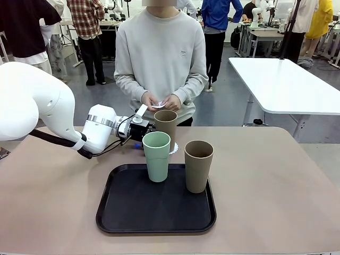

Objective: Place coasters on the table and set cups on them.
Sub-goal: Pick up one Reusable plastic cup and place it on a coaster set by the human.

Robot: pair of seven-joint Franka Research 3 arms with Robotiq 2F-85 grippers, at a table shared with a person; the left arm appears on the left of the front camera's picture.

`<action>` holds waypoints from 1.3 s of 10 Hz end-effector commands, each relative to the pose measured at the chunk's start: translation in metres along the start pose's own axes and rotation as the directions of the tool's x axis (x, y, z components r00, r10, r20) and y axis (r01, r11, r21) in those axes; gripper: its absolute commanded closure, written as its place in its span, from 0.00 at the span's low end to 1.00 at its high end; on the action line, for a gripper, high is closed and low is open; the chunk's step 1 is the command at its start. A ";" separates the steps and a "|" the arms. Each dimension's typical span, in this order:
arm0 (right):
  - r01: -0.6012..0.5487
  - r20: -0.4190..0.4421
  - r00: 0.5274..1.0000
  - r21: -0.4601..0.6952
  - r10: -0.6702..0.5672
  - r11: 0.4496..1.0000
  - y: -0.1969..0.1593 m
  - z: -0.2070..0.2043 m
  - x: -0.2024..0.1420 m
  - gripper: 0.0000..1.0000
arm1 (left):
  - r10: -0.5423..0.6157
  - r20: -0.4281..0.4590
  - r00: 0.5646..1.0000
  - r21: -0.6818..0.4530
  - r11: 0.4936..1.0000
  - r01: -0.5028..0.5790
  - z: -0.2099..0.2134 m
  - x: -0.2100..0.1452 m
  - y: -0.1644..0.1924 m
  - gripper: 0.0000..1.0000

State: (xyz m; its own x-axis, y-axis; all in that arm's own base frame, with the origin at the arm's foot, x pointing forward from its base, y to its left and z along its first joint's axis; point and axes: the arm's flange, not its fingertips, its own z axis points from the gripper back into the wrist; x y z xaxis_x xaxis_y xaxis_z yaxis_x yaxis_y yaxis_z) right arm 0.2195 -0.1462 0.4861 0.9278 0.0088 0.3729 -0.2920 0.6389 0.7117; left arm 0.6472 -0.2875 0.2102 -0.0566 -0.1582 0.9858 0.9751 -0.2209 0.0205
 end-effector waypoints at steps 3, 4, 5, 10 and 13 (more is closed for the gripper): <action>0.000 0.004 1.000 0.014 0.000 1.000 0.000 -0.001 0.001 0.00 | -0.002 0.002 1.000 -0.010 1.000 0.002 0.000 -0.001 0.007 0.00; 0.000 0.004 1.000 0.014 0.000 1.000 0.000 -0.001 0.001 0.00 | 0.000 0.005 1.000 -0.013 1.000 0.000 0.000 -0.001 0.007 0.00; 0.000 0.004 1.000 0.014 0.000 1.000 0.000 -0.001 0.001 0.00 | 0.002 0.008 1.000 -0.015 1.000 -0.002 0.000 0.000 0.007 0.00; 0.000 0.004 1.000 0.014 0.000 1.000 0.000 -0.001 0.001 0.00 | 0.005 0.021 1.000 -0.010 1.000 -0.005 0.005 0.004 0.008 0.00; 0.000 0.004 1.000 0.014 0.000 1.000 0.000 -0.001 0.001 0.00 | 0.025 0.028 0.999 -0.022 0.999 -0.024 0.008 0.005 0.009 0.00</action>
State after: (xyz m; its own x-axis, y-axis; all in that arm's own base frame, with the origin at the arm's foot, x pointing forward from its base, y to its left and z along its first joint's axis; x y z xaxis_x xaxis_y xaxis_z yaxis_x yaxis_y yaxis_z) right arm 0.2195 -0.1462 0.4861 0.9278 0.0088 0.3729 -0.2920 0.6389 0.7117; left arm 0.6515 -0.2821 0.2131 -0.0494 -0.1437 0.9884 0.9756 -0.2189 0.0169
